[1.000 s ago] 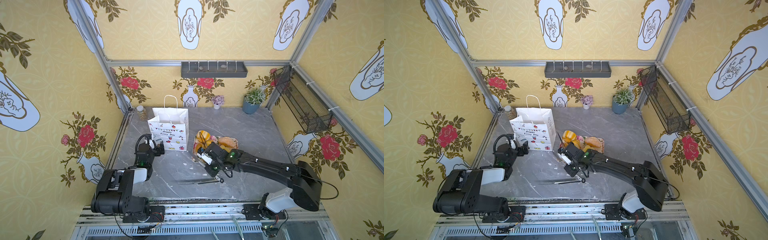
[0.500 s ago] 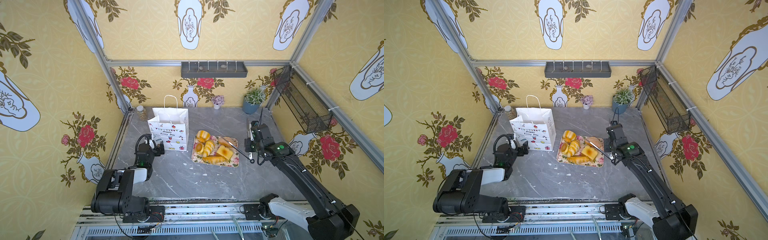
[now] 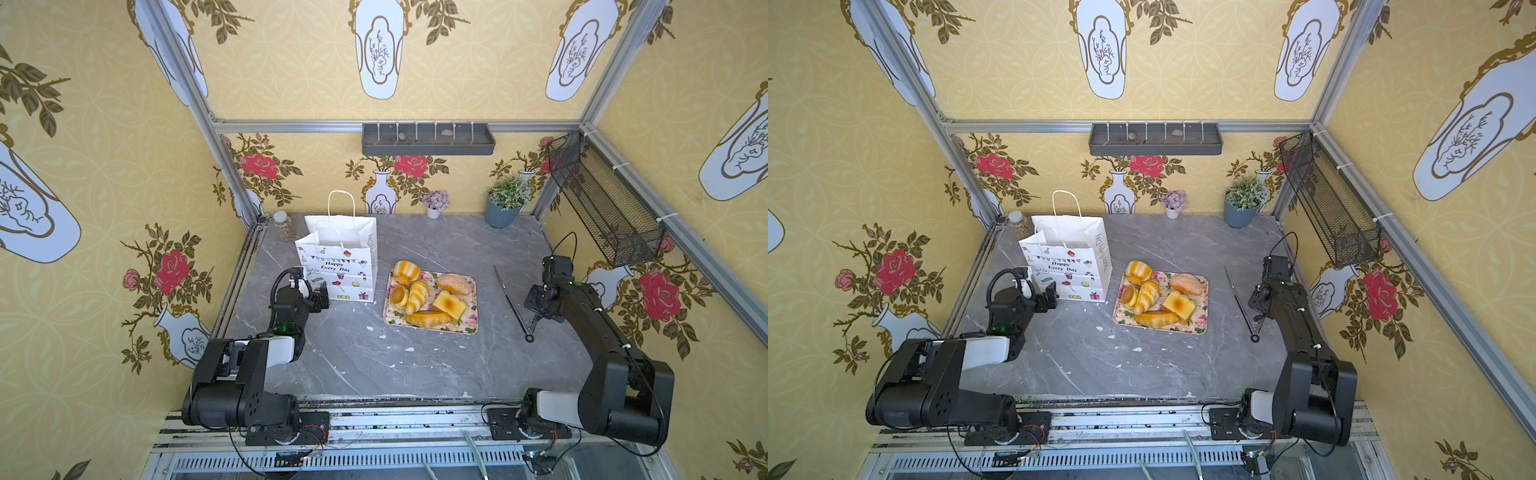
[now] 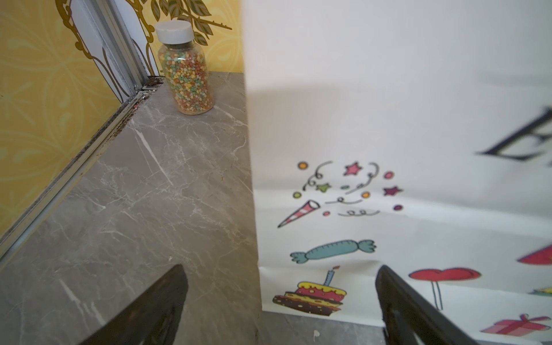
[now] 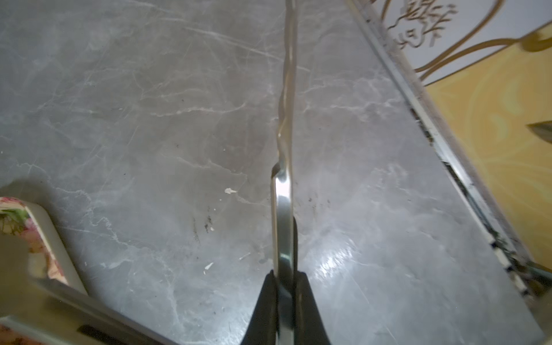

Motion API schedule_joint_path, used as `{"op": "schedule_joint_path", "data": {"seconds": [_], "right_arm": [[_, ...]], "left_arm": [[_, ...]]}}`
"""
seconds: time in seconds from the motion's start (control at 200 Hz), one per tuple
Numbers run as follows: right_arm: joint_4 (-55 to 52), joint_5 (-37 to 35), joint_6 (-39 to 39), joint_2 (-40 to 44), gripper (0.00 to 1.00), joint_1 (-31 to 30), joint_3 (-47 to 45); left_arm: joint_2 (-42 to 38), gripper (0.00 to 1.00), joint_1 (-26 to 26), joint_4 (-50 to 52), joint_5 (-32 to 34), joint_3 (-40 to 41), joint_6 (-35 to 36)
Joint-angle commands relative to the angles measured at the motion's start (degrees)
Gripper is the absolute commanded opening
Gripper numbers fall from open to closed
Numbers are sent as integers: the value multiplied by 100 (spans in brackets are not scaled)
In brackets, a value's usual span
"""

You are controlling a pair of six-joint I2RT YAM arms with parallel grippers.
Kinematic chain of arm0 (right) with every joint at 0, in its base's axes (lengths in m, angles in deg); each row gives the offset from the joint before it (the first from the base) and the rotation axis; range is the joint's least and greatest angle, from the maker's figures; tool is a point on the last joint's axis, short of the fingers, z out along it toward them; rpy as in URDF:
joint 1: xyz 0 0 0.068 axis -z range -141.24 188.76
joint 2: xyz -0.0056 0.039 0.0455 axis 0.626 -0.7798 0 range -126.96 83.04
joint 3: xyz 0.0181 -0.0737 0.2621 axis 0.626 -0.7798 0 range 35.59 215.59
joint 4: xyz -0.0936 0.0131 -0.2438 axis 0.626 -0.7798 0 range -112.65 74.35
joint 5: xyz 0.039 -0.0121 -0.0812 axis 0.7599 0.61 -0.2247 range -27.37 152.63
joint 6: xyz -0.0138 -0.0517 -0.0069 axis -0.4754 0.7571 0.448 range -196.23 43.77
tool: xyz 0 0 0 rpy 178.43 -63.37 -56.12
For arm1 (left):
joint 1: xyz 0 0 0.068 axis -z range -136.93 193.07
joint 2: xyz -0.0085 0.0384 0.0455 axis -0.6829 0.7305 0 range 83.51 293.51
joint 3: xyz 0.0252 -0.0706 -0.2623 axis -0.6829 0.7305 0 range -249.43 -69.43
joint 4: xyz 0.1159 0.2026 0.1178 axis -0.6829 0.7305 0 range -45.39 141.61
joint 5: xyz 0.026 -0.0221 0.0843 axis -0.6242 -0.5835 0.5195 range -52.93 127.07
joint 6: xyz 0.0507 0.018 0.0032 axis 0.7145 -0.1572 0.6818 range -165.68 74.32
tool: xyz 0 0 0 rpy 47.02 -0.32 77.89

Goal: Pack bread into a paper bag
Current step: Place the clamp at the center of the board, then pick up the clamp from the center of the board.

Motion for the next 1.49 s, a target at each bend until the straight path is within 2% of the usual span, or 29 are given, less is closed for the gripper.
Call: {"op": "schedule_joint_path", "data": {"seconds": [0.0, 0.145, 0.3, 0.425, 0.45, 0.47, 0.495, 0.51, 0.65, 0.75, 0.88, 1.01, 1.155, 1.49], "right_arm": [[882, 586, -123, -419, 0, -14, 27], [899, 472, -63, -1253, 0, -44, 371], [1366, 847, 84, -1422, 0, -174, 398], [1323, 601, 215, -1537, 0, -399, 602], [1318, 568, 234, -1549, 8, -419, 624], [1318, 549, 260, -1558, 19, -427, 639], [1326, 509, 297, -1546, 43, -448, 644], [1319, 457, 301, -1545, 53, -454, 644], [1088, -11, 278, -1523, 81, -461, 706], [932, -76, 249, -1361, 94, -479, 700], [893, 197, 287, -863, 100, -817, 478], [706, 144, 380, -776, 98, -1242, 350], [634, 282, 554, -1131, 98, -1371, 281], [834, -66, 948, -1475, 98, -1542, 224]], "left_arm": [[-13, 99, -9, -125, 22, 21, -11], [-10, 99, -10, -126, 22, 26, -15], [-13, 99, -11, -125, 22, 25, -10], [-10, 99, -10, -126, 22, 22, -12], [-9, 99, -9, -125, 22, 26, -8], [-13, 99, -8, -129, 22, 26, -12], [-12, 99, -8, -129, 22, 24, -15], [-6, 99, -8, -125, 22, 24, -15], [-12, 99, -8, -126, 22, 21, -9], [-12, 99, -8, -125, 23, 23, -10], [-11, 99, -8, -131, 22, 20, -6], [-7, 99, -4, -128, 22, 24, -7], [-13, 99, -9, -130, 23, 25, -15], [-13, 99, -10, -135, 24, 19, -10]]}}
